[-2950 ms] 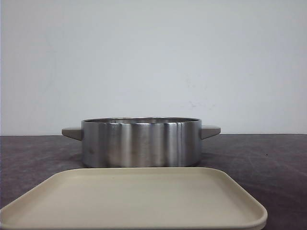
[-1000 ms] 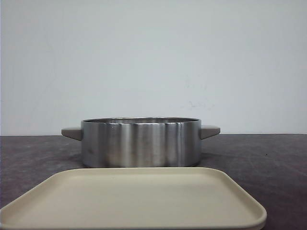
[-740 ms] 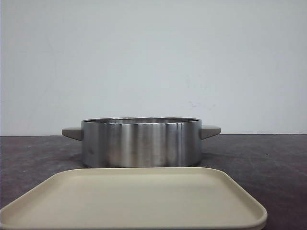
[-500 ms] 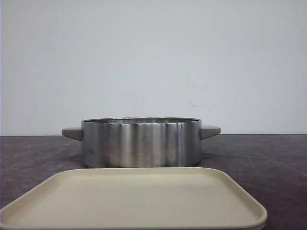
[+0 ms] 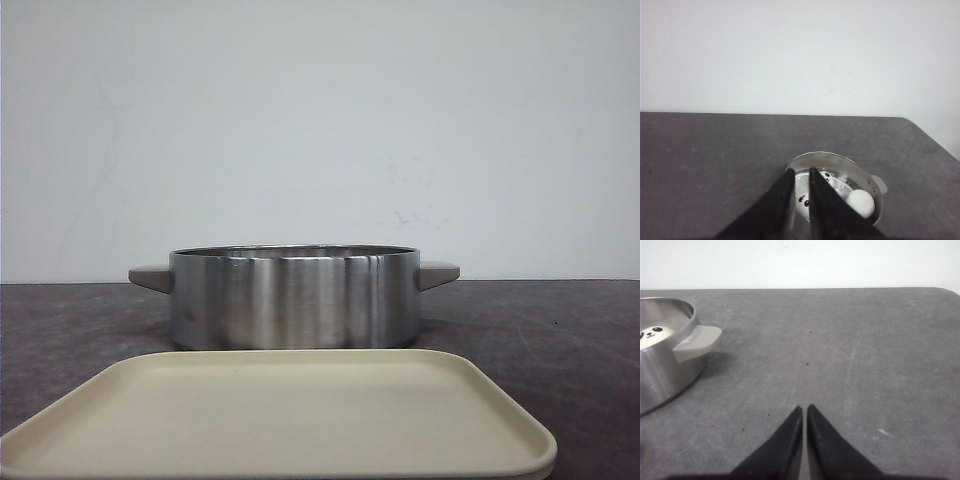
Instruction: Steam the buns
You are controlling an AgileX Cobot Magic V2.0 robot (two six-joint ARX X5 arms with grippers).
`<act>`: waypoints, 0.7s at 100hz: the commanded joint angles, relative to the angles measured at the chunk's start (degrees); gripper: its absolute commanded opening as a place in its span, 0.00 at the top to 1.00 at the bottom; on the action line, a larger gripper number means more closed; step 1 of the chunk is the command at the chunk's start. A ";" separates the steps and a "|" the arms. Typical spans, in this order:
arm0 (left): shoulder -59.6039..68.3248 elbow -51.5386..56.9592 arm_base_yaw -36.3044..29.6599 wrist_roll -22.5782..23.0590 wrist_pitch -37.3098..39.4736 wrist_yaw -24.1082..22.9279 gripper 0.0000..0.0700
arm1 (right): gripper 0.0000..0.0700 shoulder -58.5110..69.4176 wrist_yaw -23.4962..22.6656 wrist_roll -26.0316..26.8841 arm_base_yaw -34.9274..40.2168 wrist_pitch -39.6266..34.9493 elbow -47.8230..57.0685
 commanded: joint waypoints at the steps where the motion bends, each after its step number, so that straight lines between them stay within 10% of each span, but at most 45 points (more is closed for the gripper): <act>1: 0.37 0.68 -0.48 0.00 0.68 -0.07 1.00 | 0.99 -0.04 0.02 0.59 -0.11 0.74 -0.17; 70: -1.57 0.37 3.74 7.04 0.55 -0.07 1.00 | 0.99 -0.04 0.02 0.59 -0.11 0.74 -0.17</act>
